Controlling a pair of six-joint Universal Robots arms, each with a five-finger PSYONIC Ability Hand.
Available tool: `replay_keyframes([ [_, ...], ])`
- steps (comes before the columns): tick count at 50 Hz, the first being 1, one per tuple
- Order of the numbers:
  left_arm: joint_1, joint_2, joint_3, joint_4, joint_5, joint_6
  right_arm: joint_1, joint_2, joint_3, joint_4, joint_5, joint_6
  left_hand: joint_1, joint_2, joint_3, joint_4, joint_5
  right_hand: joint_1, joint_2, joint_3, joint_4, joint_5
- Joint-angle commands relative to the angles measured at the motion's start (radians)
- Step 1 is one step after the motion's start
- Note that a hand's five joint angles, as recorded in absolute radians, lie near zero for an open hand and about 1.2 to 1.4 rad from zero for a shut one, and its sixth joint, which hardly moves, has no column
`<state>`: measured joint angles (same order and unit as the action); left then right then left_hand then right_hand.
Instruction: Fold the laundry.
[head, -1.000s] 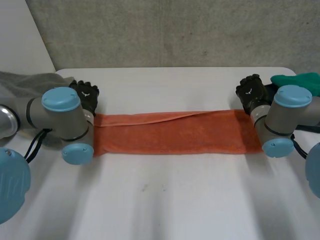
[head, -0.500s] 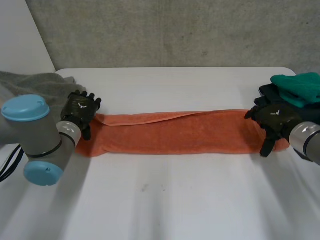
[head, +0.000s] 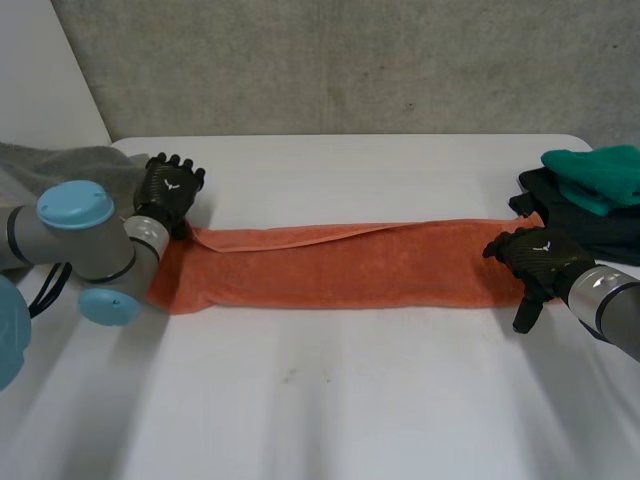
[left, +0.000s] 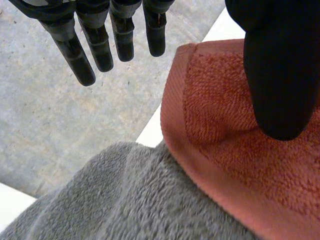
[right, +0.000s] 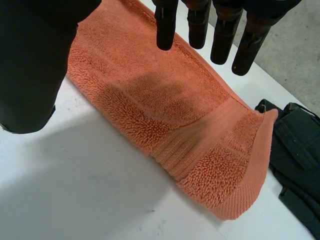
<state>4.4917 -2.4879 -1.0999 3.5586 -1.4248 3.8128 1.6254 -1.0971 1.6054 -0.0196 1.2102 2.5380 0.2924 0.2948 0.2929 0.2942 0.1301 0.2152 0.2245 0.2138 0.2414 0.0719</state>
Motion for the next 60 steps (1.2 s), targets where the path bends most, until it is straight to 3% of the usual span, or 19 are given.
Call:
replay_keyframes([
  [1, -0.009, -0.045, 0.043, -0.003, 0.006, -0.001, -0.002, 0.000, 0.002, -0.007, 0.000, 0.001, 0.077, 0.074, 0.076, 0.075, 0.064, -0.041, -0.050, -0.039, -0.067, -0.072],
  [6, 0.000, -0.115, 0.214, 0.002, -0.045, -0.010, -0.001, 0.000, 0.004, -0.011, 0.002, 0.001, 0.364, 0.361, 0.363, 0.362, 0.352, -0.041, -0.050, -0.039, -0.067, -0.072],
  [7, 0.003, -0.135, 0.259, 0.002, -0.078, -0.015, -0.001, 0.000, 0.004, -0.011, 0.003, 0.001, 0.411, 0.408, 0.410, 0.409, 0.399, -0.041, -0.050, -0.039, -0.067, -0.072],
  [8, 0.007, -0.167, 0.343, 0.000, -0.163, -0.021, -0.002, 0.000, 0.004, -0.011, 0.003, 0.002, 0.406, 0.403, 0.405, 0.404, 0.393, -0.041, -0.050, -0.039, -0.067, -0.072],
  [11, 0.012, -0.186, 0.410, -0.007, -0.279, -0.028, -0.002, -0.001, 0.005, -0.011, 0.003, 0.002, 0.248, 0.246, 0.247, 0.246, 0.236, -0.041, -0.050, -0.039, -0.067, -0.072],
  [20, -0.017, 0.030, 0.088, 0.031, -0.157, -0.062, -0.009, -0.004, 0.004, -0.013, 0.002, 0.001, 0.194, 0.192, 0.194, 0.192, 0.182, -0.041, -0.050, -0.039, -0.067, -0.072],
  [34, -0.062, 0.270, -0.259, 0.037, -0.157, -0.107, -0.058, 0.022, -0.021, -0.054, 0.000, -0.010, 0.056, 0.054, 0.056, 0.055, 0.044, 0.084, 0.075, 0.085, 0.058, 0.053],
  [45, -0.062, 0.337, -0.345, 0.035, -0.155, -0.113, -0.065, 0.115, -0.061, -0.068, 0.005, -0.093, 0.044, 0.042, 0.044, 0.043, 0.032, 0.204, 0.195, 0.206, 0.178, 0.173],
  [50, -0.062, 0.340, -0.356, 0.037, -0.155, -0.113, -0.081, 0.149, -0.085, -0.085, 0.005, -0.099, 0.039, 0.036, 0.038, 0.037, 0.026, 0.447, 0.438, 0.449, 0.421, 0.416],
  [51, -0.062, 0.340, -0.357, 0.037, -0.157, -0.113, -0.082, 0.161, -0.094, -0.100, 0.006, -0.099, 0.039, 0.036, 0.038, 0.037, 0.026, 0.887, 0.878, 0.888, 0.861, 0.856],
  [52, -0.062, 0.340, -0.359, 0.037, -0.157, -0.113, -0.082, 0.166, -0.099, -0.108, 0.012, -0.099, 0.039, 0.036, 0.038, 0.037, 0.026, 1.178, 1.169, 1.180, 1.152, 1.147],
  [60, -0.060, 0.389, -0.385, 0.035, -0.157, -0.114, -0.153, 0.111, -0.076, -0.148, 0.127, -0.107, 0.036, 0.033, 0.035, 0.034, 0.023, 1.181, 1.172, 1.182, 1.155, 1.150],
])
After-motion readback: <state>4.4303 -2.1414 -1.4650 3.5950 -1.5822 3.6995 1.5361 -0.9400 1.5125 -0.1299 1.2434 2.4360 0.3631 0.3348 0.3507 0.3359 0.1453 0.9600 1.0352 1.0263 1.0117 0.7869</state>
